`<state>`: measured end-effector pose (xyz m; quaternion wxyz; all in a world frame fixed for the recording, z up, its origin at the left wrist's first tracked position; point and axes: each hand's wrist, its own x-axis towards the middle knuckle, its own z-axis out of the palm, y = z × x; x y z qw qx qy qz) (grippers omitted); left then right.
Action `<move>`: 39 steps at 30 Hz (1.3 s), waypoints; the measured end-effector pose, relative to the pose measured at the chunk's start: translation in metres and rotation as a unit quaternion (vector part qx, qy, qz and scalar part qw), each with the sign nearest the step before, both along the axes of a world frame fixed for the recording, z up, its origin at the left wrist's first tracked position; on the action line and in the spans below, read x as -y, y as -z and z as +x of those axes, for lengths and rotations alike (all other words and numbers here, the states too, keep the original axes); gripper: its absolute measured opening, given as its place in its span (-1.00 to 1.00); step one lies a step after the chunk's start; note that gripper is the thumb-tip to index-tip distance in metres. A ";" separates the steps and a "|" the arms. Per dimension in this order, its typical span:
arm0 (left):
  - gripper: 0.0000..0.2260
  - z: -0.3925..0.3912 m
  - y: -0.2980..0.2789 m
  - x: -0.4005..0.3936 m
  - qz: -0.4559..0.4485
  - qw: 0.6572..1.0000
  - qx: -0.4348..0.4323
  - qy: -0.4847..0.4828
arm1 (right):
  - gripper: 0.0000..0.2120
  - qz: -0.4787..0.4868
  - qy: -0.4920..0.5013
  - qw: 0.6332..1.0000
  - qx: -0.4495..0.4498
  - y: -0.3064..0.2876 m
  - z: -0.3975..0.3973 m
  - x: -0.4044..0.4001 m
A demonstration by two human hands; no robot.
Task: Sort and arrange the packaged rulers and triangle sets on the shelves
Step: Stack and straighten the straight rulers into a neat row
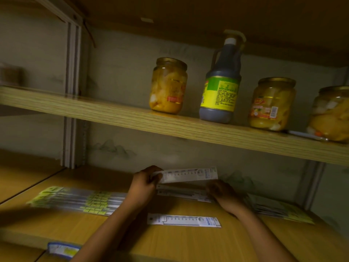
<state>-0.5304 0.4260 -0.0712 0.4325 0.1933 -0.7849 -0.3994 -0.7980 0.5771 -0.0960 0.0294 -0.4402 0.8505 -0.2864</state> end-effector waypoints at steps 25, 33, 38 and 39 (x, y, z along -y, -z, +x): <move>-0.87 0.000 0.001 0.003 0.012 1.000 -0.015 0.001 | -0.75 0.050 -0.026 0.996 0.070 -0.014 0.011 -0.006; -0.88 -0.002 0.001 0.004 0.002 1.000 -0.005 -0.010 | -0.81 0.051 -0.047 0.997 0.043 -0.017 0.015 -0.011; -0.88 -0.001 -0.001 0.005 -0.008 1.000 -0.009 -0.021 | -0.81 0.021 -0.049 0.999 0.009 -0.018 0.017 -0.009; -0.88 -0.001 -0.001 0.005 -0.005 1.000 -0.014 -0.017 | -0.81 0.015 -0.050 0.999 0.001 -0.017 0.016 -0.009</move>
